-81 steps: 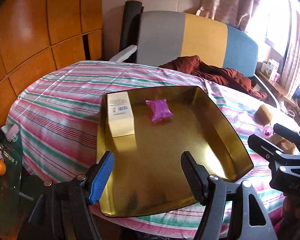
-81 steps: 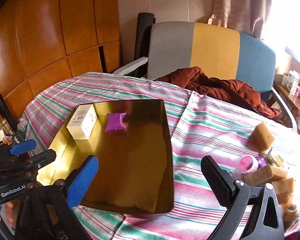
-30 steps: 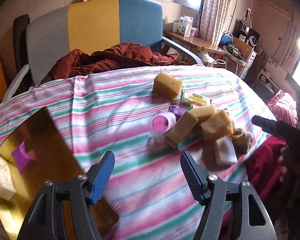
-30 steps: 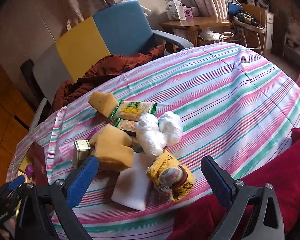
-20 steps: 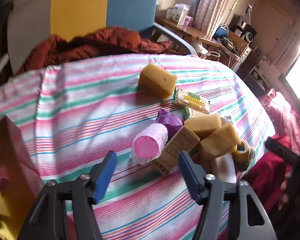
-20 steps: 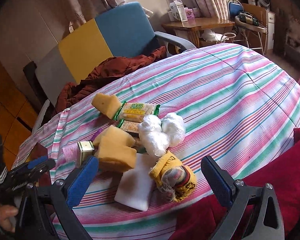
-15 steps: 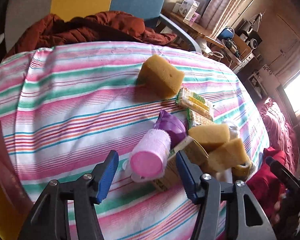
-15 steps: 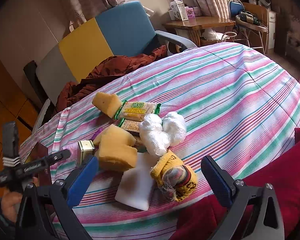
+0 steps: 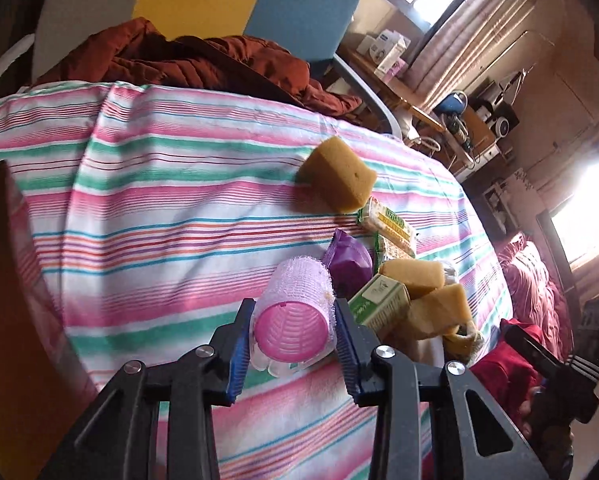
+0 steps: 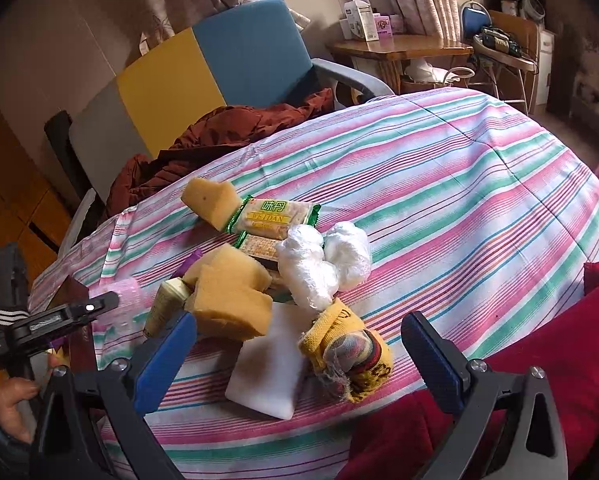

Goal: Organize objects
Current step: 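Grasp the pink hair roller with the left gripper while the right grasps the green oil box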

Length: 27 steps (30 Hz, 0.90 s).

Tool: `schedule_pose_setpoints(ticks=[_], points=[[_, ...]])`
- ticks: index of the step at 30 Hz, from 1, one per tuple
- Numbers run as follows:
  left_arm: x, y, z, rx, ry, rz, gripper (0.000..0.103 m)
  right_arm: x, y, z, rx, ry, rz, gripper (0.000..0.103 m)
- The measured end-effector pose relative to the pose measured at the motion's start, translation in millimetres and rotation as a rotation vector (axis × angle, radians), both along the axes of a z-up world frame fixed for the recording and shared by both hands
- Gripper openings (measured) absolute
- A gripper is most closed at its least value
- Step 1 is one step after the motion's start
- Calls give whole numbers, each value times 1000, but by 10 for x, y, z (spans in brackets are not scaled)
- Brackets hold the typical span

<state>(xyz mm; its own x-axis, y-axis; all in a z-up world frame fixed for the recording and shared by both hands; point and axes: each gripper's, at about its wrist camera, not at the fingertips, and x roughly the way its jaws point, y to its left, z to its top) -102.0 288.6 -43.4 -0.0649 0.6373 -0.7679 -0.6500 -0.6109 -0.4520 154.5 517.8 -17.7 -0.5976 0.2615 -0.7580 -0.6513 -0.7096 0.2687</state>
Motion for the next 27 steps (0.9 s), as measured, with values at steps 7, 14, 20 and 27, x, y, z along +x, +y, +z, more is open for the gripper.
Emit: schedule_pose_setpoints(ticks=[7,14,20,27], points=[[167,-333,209,20,85,22,38,-139,-218,-8,-19,16,66,103],[337,-652,473,80,137,44,38,-632,-636,-210,-230,79,217,99],[377,-1112,519,103,130,106,38,-1195,-815,-411,-195,17,190,99],[422,-1815,462,101,118,233,38,-1591,-700,-671,-142,-85,120,74]])
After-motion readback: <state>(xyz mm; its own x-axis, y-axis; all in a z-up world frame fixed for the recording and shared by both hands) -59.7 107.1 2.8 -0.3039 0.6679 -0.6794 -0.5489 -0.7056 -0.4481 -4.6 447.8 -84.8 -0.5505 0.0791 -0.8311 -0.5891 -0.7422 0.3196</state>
